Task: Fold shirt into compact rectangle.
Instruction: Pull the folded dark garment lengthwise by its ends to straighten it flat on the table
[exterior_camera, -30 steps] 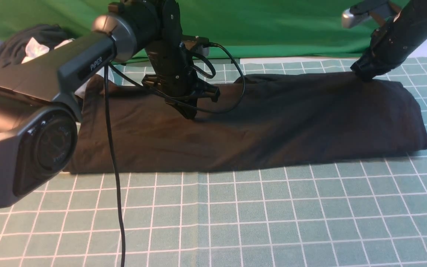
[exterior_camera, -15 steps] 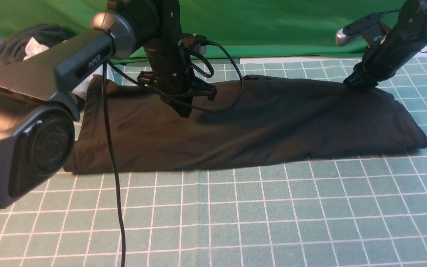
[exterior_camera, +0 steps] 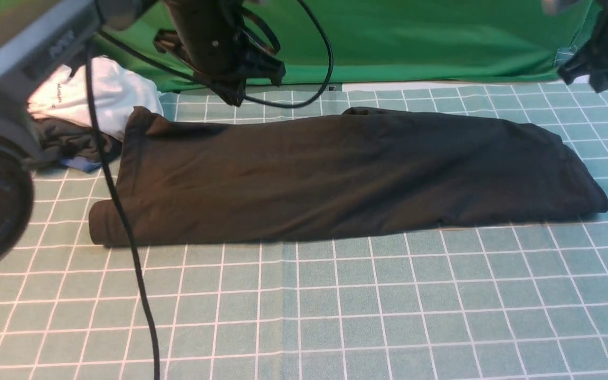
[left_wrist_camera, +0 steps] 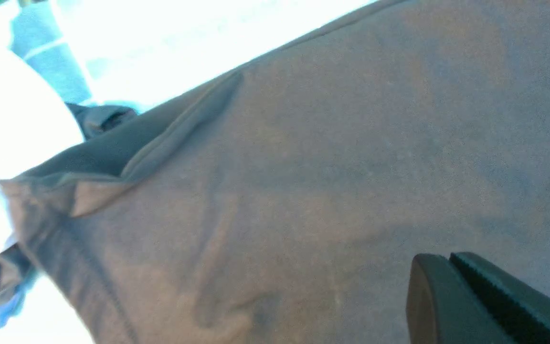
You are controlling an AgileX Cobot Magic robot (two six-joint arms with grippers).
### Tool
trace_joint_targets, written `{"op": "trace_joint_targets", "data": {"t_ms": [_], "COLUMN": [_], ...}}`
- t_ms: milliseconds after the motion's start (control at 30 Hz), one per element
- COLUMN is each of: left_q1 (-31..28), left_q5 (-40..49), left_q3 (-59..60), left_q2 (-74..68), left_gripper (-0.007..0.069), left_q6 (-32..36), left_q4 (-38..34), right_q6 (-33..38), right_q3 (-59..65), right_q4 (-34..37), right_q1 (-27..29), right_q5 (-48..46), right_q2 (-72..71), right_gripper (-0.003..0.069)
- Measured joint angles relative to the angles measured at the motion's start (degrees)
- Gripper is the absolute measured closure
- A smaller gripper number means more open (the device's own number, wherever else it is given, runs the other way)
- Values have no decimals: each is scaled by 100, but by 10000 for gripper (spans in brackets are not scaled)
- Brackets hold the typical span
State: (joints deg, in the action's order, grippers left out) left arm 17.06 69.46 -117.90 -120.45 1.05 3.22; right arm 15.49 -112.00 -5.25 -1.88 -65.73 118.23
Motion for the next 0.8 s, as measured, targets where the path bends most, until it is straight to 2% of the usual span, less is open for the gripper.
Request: {"op": "trace_joint_targets", "data": {"t_ms": [200,333,400,533,567,600,633,700,800], "left_q1": [-181,-301,-373,-654,-740,-756,-870,-1023,-1123], "left_q5": [-100,-731,-1041,-1703,-1826,-1847,-1960,-2180,-2262], "left_q3": [1155,2261,2788,3584,3722,3722,3860,4002,4062], "left_q2": [494,868,953,936,911,905,863,792,724], "left_gripper": [613,613,613,613,613,613,613,613,613], "left_q6": [-105,-105,-105,-149,-169,-170,-188,-200,-200], "left_q4": [-107,-254,-322,-516,-573,-573,-660,-748,-782], "right_q6": [101,79,20,53,85,95,161,229,272], "right_q3": [701,1252,1553,1970,2028,2028,2063,2063,2063], "right_q4": [915,1273,1463,1729,1820,1820,1978,2134,2218], "right_q1": [663,1141,1323,1435,1435,1435,1406,1367,1321], "right_q5": [-327,-354,-299,147,260,260,408,595,702], "right_q2": [-197,-225,-225,-225,-219,-218,-205,-160,-71], "right_gripper": [662,636,577,355,316,307,251,219,218]}}
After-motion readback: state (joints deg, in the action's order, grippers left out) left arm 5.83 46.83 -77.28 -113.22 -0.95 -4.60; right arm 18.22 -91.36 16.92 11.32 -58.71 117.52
